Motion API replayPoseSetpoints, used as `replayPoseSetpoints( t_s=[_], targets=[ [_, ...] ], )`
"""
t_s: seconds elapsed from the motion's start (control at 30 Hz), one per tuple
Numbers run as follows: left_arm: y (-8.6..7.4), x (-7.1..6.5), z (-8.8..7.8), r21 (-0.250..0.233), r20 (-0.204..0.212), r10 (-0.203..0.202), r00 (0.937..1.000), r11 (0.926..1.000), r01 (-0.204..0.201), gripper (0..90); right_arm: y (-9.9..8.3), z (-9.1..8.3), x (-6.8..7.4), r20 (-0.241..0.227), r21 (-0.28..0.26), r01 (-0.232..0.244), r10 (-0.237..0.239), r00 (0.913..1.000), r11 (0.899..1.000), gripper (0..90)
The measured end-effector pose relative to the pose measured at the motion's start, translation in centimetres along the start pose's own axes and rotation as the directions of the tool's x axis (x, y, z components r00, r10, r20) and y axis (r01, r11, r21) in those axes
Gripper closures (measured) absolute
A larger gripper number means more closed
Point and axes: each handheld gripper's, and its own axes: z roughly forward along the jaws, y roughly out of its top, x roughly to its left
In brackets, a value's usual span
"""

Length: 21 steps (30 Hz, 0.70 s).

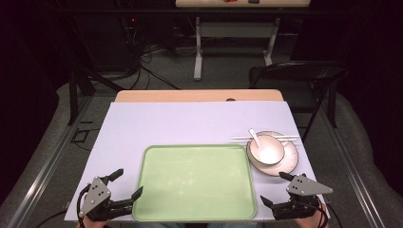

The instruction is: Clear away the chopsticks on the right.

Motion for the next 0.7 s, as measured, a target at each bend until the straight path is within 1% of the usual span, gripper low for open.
replayPoseSetpoints(
  t_s=[0.1,0.17,0.2,0.27,0.3,0.37,0.4,0.47,0.5,0.53,0.63,0.7],
  targets=[
    [0.0,0.0,0.1,0.001,0.003,-0.001,1.0000,1.0000,0.001,15.7,-0.1,-0.1,-0.1,0.007,0.007,0.005,-0.005,1.0000,1.000,2.3],
    [0.1,0.0,0.3,0.011,0.005,0.003,1.0000,0.9999,-0.003,15.7,-0.1,-0.1,-0.2,0.008,0.009,0.001,-0.002,1.0000,1.000,2.6],
    [0.1,-0.1,0.3,0.005,0.018,0.007,0.9998,1.0000,-0.007,15.7,-0.2,-0.1,-0.2,-0.007,0.026,0.005,-0.005,1.0000,1.000,3.2],
    [0.1,-0.1,0.4,0.011,0.019,0.012,0.9997,0.9999,-0.013,15.8,-0.2,-0.1,-0.2,-0.007,0.031,0.006,-0.006,1.0000,1.000,2.5],
    [0.1,-0.1,0.5,0.023,0.025,0.019,0.9995,0.9995,-0.020,15.8,-0.2,-0.1,-0.3,-0.007,0.038,0.005,-0.005,1.0000,0.999,1.1],
    [0.1,0.0,0.5,0.015,0.024,0.017,0.9996,0.9997,-0.017,15.8,-0.2,-0.1,-0.5,-0.015,0.047,0.002,-0.001,0.9999,0.999,0.0],
    [0.1,0.0,0.4,0.015,0.019,0.017,0.9997,0.9997,-0.017,15.7,-0.2,-0.2,-0.7,-0.010,0.061,0.007,-0.007,0.9999,0.998,0.0],
    [0.1,0.0,0.3,0.013,0.023,0.019,0.9996,0.9997,-0.019,15.7,-0.2,-0.3,-0.8,-0.014,0.060,0.012,-0.011,0.9998,0.998,0.0],
    [0.1,-0.1,0.3,0.003,0.017,0.015,0.9997,0.9999,-0.015,15.7,-0.1,-0.3,-0.9,-0.012,0.067,0.005,-0.005,0.9999,0.998,0.0],
    [0.1,-0.1,0.3,0.000,0.015,0.012,0.9998,0.9999,-0.012,15.7,-0.1,-0.3,-1.0,-0.019,0.071,0.009,-0.007,0.9998,0.997,0.0],
    [0.0,-0.1,0.3,0.010,0.017,0.020,0.9996,0.9997,-0.021,15.7,0.1,-0.2,-1.4,-0.049,0.106,0.022,-0.017,0.9986,0.994,0.0],
    [0.1,-0.1,0.3,0.010,0.018,0.020,0.9996,0.9998,-0.020,15.7,0.4,-0.3,-1.8,-0.049,0.118,0.033,-0.028,0.9984,0.992,0.0]
  ],
)
